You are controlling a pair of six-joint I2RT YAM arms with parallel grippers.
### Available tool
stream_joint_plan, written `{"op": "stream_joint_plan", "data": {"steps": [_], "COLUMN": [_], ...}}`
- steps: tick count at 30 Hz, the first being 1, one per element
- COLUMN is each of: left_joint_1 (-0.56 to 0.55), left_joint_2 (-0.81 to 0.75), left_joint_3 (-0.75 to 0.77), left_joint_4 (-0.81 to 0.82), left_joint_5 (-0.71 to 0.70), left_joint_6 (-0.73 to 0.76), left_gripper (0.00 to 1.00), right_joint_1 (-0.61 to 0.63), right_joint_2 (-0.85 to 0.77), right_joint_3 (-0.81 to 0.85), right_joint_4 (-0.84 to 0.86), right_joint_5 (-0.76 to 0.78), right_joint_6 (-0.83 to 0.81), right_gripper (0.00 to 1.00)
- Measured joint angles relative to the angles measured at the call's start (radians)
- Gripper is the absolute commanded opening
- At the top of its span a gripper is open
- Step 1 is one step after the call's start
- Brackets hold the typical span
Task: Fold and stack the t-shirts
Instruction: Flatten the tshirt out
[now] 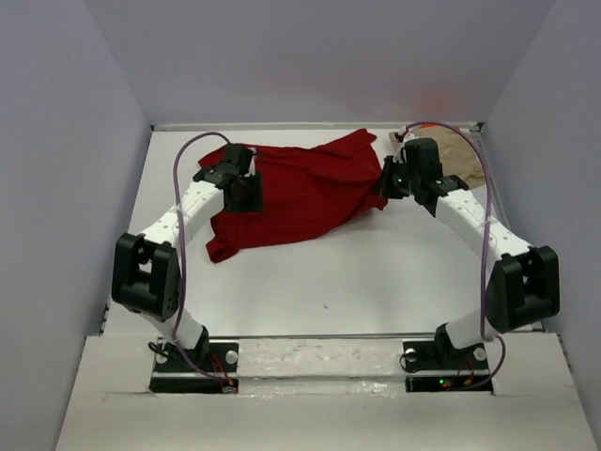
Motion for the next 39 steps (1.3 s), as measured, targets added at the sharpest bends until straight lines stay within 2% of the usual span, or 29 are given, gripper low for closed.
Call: {"op": "stream_joint_plan", "data": {"steps": [5, 10, 15, 19, 24, 32, 35, 37, 38, 39], "left_joint_1": [-0.033, -0.034, -0.041, -0.046, -0.047, -0.047, -0.047, -0.047, -0.047, -0.047], "left_joint_2": [-0.072, -0.192, -0.238, -0.193, -0.114, -0.042, -0.006, 0.023, 0.047, 0.063], "left_joint_3": [-0.058, -0.059, -0.049, -0.035, 0.02, 0.08, 0.08, 0.081, 0.082, 0.087], "left_joint_4": [-0.027, -0.052, -0.064, -0.074, -0.089, -0.082, -0.076, -0.07, -0.065, -0.066], "left_joint_5": [0.0, -0.019, -0.037, -0.043, -0.058, -0.077, -0.076, -0.071, -0.068, -0.064], "left_joint_6": [-0.023, -0.041, -0.044, -0.043, -0.026, 0.008, 0.012, 0.013, 0.013, 0.013], "left_gripper": [0.57, 0.57, 0.57, 0.57, 0.57, 0.57, 0.57, 0.57, 0.57, 0.57], "right_joint_1": [0.037, 0.09, 0.111, 0.111, 0.111, 0.012, -0.04, -0.066, -0.08, -0.088], "right_joint_2": [-0.125, -0.327, -0.378, -0.208, 0.135, 0.78, 0.915, 0.945, 0.948, 0.948], "right_joint_3": [-0.087, -0.161, -0.158, -0.081, 0.154, 0.89, 1.045, 1.066, 1.066, 1.065], "right_joint_4": [-0.082, -0.164, -0.19, -0.205, -0.217, -0.305, -0.359, -0.386, -0.404, -0.418], "right_joint_5": [0.018, 0.036, 0.056, 0.084, 0.115, 0.126, 0.127, 0.129, 0.129, 0.129], "right_joint_6": [0.023, 0.069, 0.087, 0.069, 0.031, -0.003, -0.012, -0.015, -0.016, -0.018], "right_gripper": [0.0, 0.0, 0.0, 0.0, 0.0, 0.0, 0.01, 0.06, 0.27, 0.39]}}
